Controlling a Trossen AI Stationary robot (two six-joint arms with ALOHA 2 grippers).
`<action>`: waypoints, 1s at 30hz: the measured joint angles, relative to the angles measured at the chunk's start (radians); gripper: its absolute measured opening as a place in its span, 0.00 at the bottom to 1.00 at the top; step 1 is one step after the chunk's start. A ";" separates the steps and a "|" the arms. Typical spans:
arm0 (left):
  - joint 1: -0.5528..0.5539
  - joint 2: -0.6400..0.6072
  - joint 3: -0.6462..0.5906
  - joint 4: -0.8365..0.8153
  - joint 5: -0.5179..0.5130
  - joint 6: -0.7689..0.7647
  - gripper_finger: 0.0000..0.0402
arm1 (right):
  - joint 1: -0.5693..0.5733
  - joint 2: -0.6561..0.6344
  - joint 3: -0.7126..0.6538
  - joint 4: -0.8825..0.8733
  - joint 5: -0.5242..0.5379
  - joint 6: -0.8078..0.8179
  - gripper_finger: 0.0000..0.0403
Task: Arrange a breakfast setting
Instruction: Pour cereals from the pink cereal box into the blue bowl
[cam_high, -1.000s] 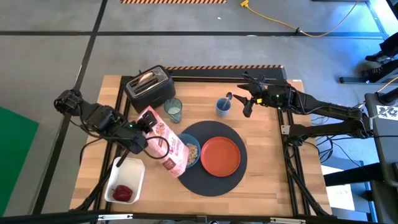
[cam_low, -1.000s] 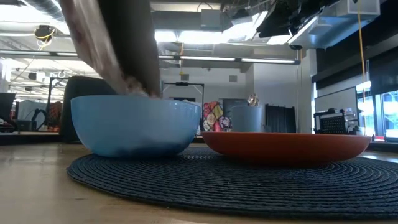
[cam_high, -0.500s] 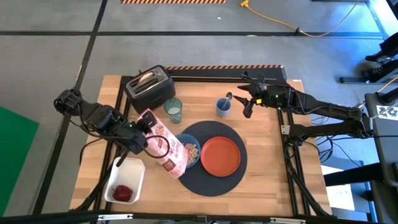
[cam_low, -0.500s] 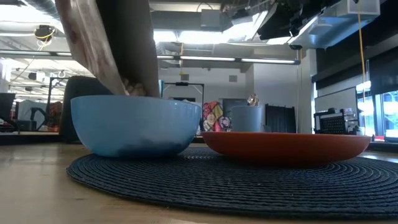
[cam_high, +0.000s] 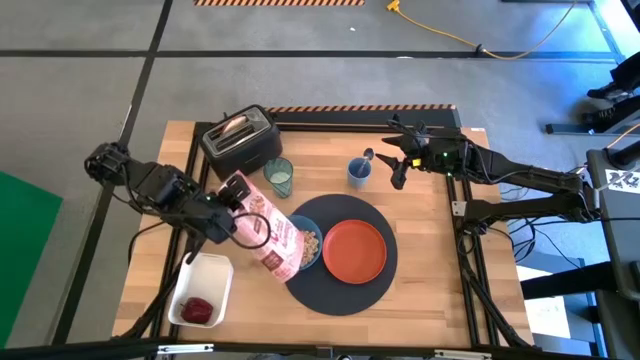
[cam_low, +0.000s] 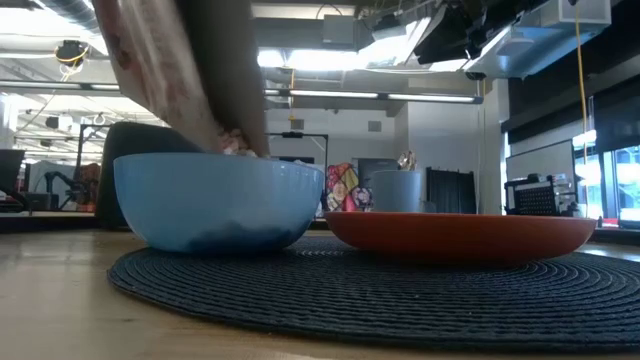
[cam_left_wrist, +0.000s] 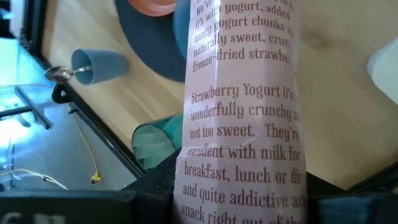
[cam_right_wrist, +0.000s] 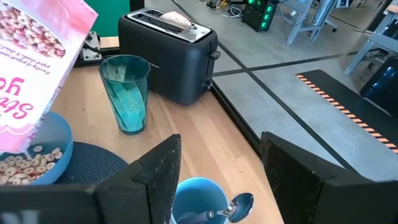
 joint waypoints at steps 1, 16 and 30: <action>0.002 0.000 -0.008 -0.002 -0.002 0.006 0.35 | 0.000 0.000 0.000 0.000 0.000 0.000 0.52; 0.018 0.001 -0.049 -0.002 -0.024 0.021 0.35 | 0.000 0.000 0.000 0.002 0.000 0.000 0.52; 0.003 0.018 -0.050 0.000 -0.037 0.021 0.35 | 0.000 0.000 0.000 0.004 0.000 0.004 0.52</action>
